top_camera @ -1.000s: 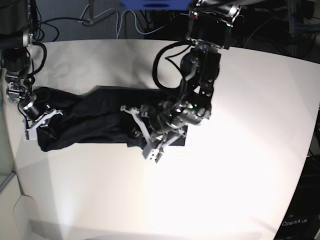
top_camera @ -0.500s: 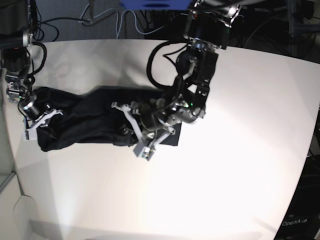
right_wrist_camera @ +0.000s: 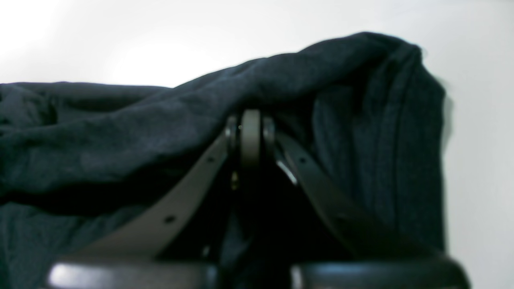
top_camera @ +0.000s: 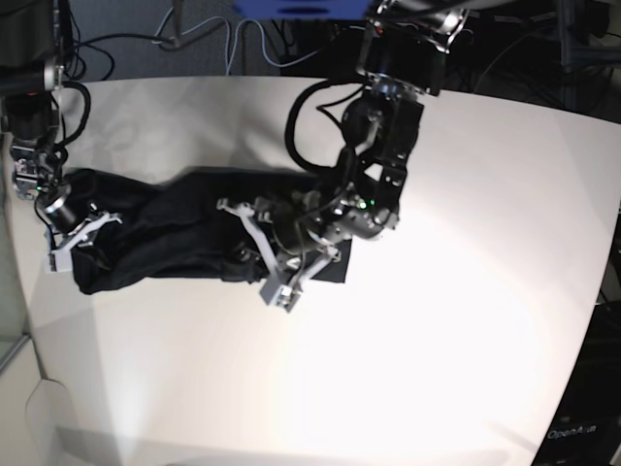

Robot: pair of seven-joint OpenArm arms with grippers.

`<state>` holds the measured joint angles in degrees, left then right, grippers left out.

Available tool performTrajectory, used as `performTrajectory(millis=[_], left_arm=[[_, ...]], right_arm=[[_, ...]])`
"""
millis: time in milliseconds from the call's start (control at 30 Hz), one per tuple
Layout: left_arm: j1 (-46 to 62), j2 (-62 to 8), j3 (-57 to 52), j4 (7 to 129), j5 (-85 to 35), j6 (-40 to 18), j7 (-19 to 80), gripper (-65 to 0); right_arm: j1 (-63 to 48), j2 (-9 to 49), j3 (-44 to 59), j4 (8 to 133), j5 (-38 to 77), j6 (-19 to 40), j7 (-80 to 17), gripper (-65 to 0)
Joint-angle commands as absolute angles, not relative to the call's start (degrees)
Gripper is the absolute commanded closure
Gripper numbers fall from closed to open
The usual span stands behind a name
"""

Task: Fold the T-shirt properly
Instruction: 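Lift the held end with the left gripper and carry it toward the right gripper, then lower the left gripper's end onto the strip middle, folding it over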

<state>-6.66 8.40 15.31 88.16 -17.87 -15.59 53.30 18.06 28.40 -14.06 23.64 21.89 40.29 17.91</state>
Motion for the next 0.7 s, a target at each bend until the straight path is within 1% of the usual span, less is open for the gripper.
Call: performTrajectory(millis=[0, 33, 67, 167, 233, 300, 333, 367, 400, 467, 567, 600, 633, 667], left_arm=[[-7.9, 9.0, 15.4, 89.0, -19.1, -16.0, 51.8, -3.4], [-8.0, 9.0, 15.4, 89.0, -19.2, -16.0, 51.8, -6.1], [-8.0, 9.0, 15.4, 89.3, -19.2, -16.0, 51.8, -10.4], [-7.6, 9.0, 15.3, 89.8, -19.3, -16.3, 51.8, -28.5], [-7.4, 9.0, 15.4, 91.0, -19.5, -16.5, 51.8, -41.7], [-6.3, 9.0, 15.4, 92.5, -21.3, -16.5, 51.8, -52.0], [-6.0, 9.0, 15.2, 93.8, -22.8, -16.5, 51.7, -55.1], [-5.9, 9.0, 15.2, 94.8, -24.5, -16.5, 51.7, -56.7], [-6.1, 9.0, 15.1, 95.7, -26.0, -16.5, 51.7, -56.9], [-6.5, 8.0, 15.0, 96.6, -28.9, -16.4, 51.7, -56.8], [-7.9, 7.3, 14.7, 96.0, -30.1, -16.0, 51.7, -56.7], [-8.0, 7.3, 14.0, 95.3, -29.8, -16.0, 51.7, -56.3], [-8.0, 7.3, 13.4, 94.4, -29.7, -16.0, 51.7, -54.5], [-8.0, 7.3, 12.7, 93.3, -29.7, -16.0, 51.7, -50.8]], right_arm=[[16.1, 27.5, -15.3, 22.5, 13.1, 39.5, 5.1, 0.0], [16.1, 27.5, -15.3, 22.5, 13.1, 39.5, 5.1, 0.0], [16.1, 27.5, -15.3, 22.5, 13.1, 39.5, 5.1, 0.0], [16.0, 27.5, -15.7, 22.5, 13.1, 39.5, 5.1, 0.0], [16.0, 27.5, -15.7, 22.5, 13.1, 39.5, 5.1, 0.0], [16.0, 27.5, -15.7, 22.5, 13.1, 39.5, 5.1, 0.0], [16.0, 27.5, -15.7, 22.5, 13.1, 39.5, 5.1, 0.0], [16.0, 27.5, -15.7, 22.5, 13.1, 39.5, 5.1, 0.0], [16.0, 27.5, -15.7, 22.5, 13.1, 39.5, 5.1, 0.0], [16.0, 27.5, -15.7, 22.5, 13.1, 39.5, 5.1, 0.0], [16.0, 27.0, -15.7, 22.5, 13.1, 39.5, 5.1, 0.0], [16.0, 27.0, -15.7, 22.5, 13.1, 39.5, 5.1, 0.0], [16.0, 27.0, -15.7, 22.5, 13.1, 39.5, 5.1, 0.0], [16.0, 26.9, -15.7, 22.5, 13.1, 39.5, 5.1, 0.0]])
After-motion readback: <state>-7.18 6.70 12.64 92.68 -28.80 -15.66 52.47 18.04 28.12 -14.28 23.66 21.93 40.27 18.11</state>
